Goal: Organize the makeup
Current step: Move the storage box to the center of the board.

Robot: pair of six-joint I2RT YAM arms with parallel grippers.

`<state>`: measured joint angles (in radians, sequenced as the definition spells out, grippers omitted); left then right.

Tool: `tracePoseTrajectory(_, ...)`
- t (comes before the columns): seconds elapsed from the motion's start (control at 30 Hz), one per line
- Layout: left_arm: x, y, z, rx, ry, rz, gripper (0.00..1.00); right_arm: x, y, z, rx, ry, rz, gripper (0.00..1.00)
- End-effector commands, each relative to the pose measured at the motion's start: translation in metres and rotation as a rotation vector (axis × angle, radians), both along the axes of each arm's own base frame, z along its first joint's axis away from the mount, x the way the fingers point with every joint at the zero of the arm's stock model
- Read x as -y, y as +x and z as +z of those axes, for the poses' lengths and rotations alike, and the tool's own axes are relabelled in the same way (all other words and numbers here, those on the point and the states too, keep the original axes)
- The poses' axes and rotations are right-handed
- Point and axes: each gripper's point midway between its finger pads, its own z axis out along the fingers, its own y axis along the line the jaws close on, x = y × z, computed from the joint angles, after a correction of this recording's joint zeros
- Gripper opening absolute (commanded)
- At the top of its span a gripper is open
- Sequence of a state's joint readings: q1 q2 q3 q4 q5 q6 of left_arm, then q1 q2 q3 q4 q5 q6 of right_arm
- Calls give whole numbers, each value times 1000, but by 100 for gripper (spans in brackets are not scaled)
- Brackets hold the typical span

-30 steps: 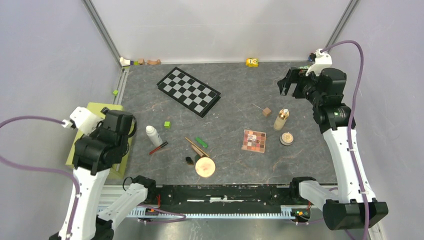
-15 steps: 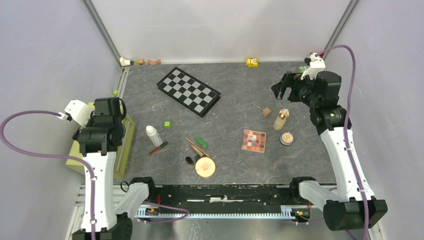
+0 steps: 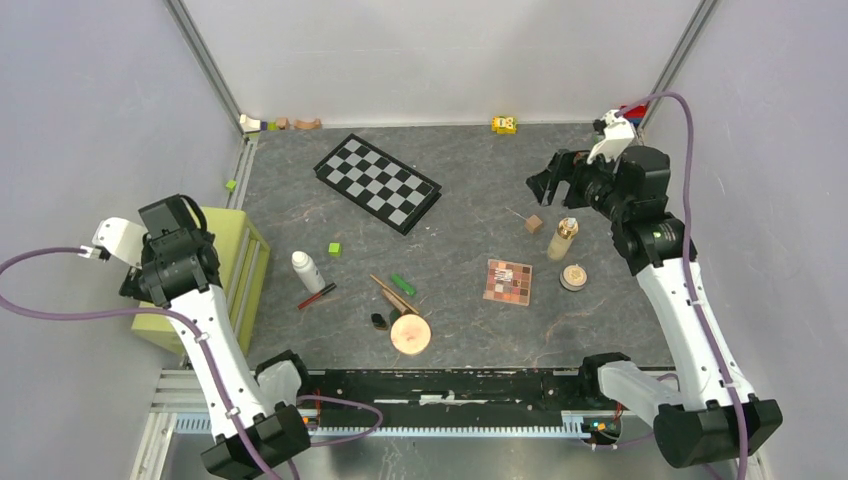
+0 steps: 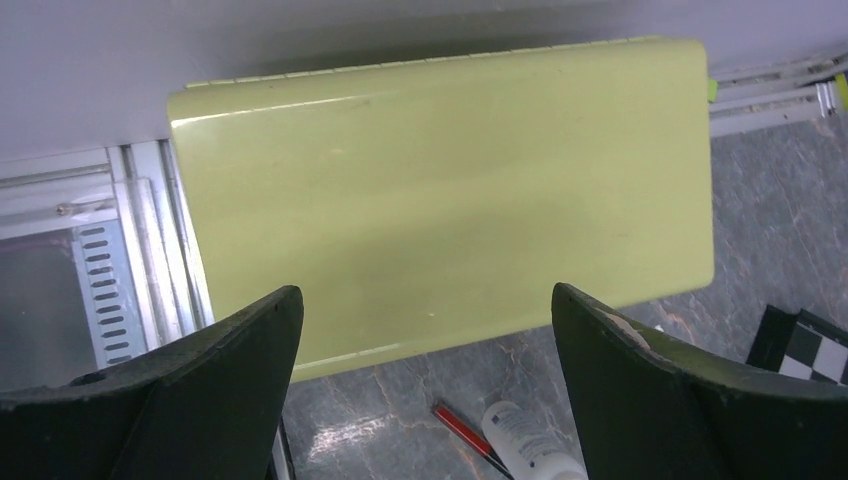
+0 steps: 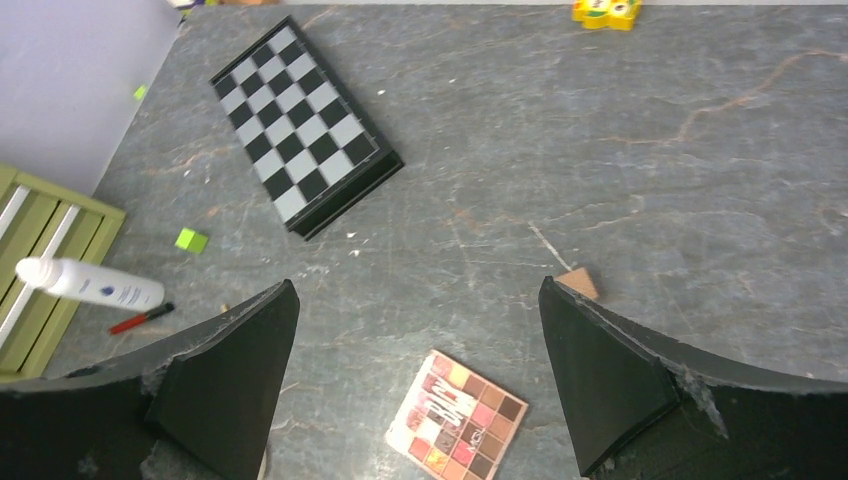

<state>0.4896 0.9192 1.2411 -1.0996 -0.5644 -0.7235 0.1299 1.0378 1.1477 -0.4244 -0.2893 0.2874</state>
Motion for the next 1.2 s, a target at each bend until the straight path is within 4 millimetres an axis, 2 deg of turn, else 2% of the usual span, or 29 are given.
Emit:
tracePoseTrajectory(0.0, -11, -9, 2, 12, 34, 27, 100, -26, -7, 10, 22, 16, 83, 97)
tracePoseTrajectory(0.17, -16, -27, -13, 6, -7, 102, 100, -44, -16, -8, -10, 4, 117, 97)
tracePoseTrajectory(0.37, -23, -58, -11, 11, 35, 227, 100, -72, -28, -21, -42, -8, 199, 97)
tracePoseTrajectory(0.47, -24, -65, -15, 1, 29, 254, 100, -84, -34, -24, -49, -14, 237, 97)
tracePoseTrajectory(0.63, -28, -67, -30, -14, 2, 271, 100, -93, -40, -22, -31, -56, 257, 97)
tracePoseTrajectory(0.9, -45, -79, -43, -35, -2, 330, 100, -105, -45, -23, -23, -95, 294, 97)
tracePoseTrajectory(1.1, -54, -72, -60, -19, -20, 330, 100, -110, -44, -21, -20, -111, 308, 98)
tracePoseTrajectory(1.17, -57, -61, -60, 21, -11, 284, 100, -109, -43, -20, -17, -116, 305, 97)
